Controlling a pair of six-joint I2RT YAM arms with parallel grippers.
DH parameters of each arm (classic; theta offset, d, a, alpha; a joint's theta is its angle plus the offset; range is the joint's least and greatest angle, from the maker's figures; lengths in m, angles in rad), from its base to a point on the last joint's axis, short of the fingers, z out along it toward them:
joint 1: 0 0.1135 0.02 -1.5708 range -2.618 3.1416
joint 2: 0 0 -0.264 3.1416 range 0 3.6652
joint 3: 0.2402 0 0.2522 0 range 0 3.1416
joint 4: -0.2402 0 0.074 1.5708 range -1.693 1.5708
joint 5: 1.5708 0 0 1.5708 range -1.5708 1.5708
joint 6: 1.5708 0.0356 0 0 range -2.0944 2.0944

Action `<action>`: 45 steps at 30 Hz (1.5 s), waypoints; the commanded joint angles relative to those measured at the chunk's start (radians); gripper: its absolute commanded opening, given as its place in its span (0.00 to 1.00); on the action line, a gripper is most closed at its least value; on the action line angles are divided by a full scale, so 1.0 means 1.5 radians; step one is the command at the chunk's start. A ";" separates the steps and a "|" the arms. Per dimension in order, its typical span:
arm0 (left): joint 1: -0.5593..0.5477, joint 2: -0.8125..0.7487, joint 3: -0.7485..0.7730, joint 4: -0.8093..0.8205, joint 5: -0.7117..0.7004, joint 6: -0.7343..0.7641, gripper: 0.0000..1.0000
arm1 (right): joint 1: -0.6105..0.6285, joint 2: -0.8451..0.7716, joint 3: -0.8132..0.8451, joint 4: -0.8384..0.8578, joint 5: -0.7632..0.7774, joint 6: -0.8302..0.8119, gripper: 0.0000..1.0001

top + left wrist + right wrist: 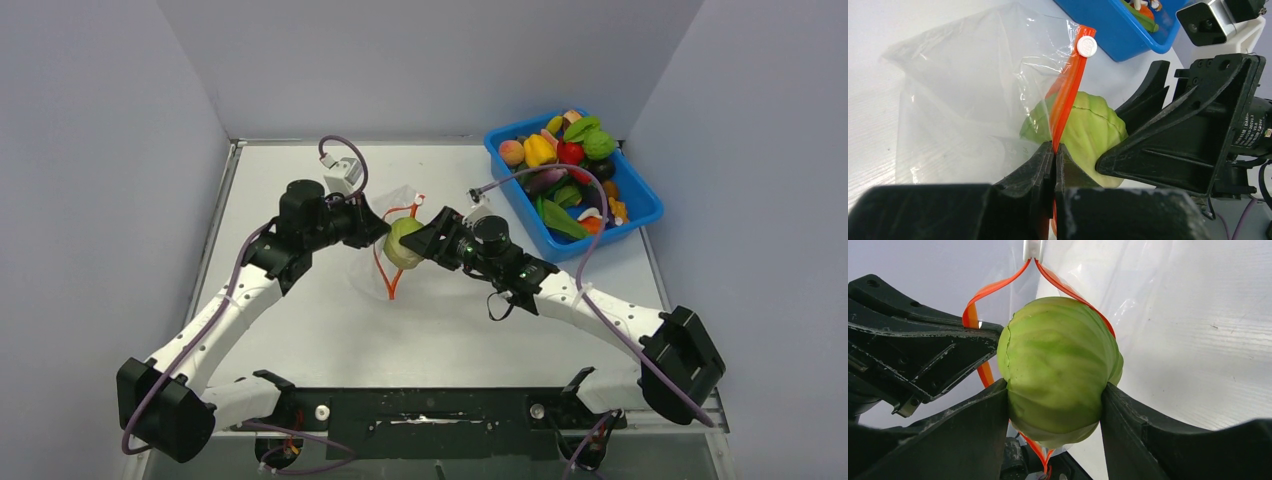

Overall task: Place the food in the zip-top bag and seal the zipper
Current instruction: Place the fake vegetable in the zipper food storage bag.

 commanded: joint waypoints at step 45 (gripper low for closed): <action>0.085 -0.048 -0.087 0.239 0.122 -0.241 0.00 | 0.005 -0.014 0.069 -0.021 0.009 0.019 0.50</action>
